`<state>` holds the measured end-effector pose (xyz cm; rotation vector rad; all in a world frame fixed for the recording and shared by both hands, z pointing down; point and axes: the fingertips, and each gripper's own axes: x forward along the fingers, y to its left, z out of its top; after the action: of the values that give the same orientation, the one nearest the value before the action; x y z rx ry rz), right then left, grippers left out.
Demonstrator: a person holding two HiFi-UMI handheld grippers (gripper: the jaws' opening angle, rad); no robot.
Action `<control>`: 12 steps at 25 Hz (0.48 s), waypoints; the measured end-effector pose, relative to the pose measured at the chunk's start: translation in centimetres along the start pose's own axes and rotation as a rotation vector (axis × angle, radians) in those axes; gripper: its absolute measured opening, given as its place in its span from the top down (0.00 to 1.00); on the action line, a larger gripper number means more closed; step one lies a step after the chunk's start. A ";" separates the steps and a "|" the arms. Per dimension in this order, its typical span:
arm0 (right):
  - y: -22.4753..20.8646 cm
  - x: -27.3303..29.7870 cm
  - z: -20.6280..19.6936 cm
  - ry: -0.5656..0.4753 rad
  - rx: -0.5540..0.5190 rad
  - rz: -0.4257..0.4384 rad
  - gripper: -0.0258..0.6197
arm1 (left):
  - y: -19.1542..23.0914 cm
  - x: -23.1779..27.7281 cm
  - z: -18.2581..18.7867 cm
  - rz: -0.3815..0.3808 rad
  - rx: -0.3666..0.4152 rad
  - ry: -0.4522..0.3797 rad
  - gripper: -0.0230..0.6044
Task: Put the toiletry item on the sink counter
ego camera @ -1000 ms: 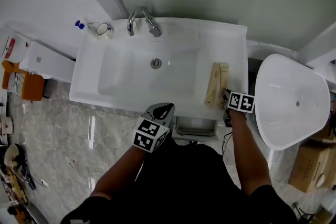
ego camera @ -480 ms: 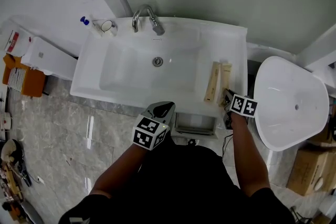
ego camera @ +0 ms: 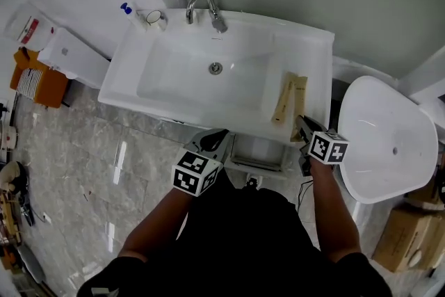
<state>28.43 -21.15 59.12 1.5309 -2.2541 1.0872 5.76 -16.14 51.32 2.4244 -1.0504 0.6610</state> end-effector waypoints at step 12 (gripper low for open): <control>7.2 -3.7 -2.5 0.036 -0.313 0.118 0.92 | 1.3 -2.9 -0.9 -0.010 0.005 -0.003 0.96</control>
<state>23.24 -15.43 55.63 1.2582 -2.3789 0.7361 2.79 -14.91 50.65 2.4346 -1.0383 0.6577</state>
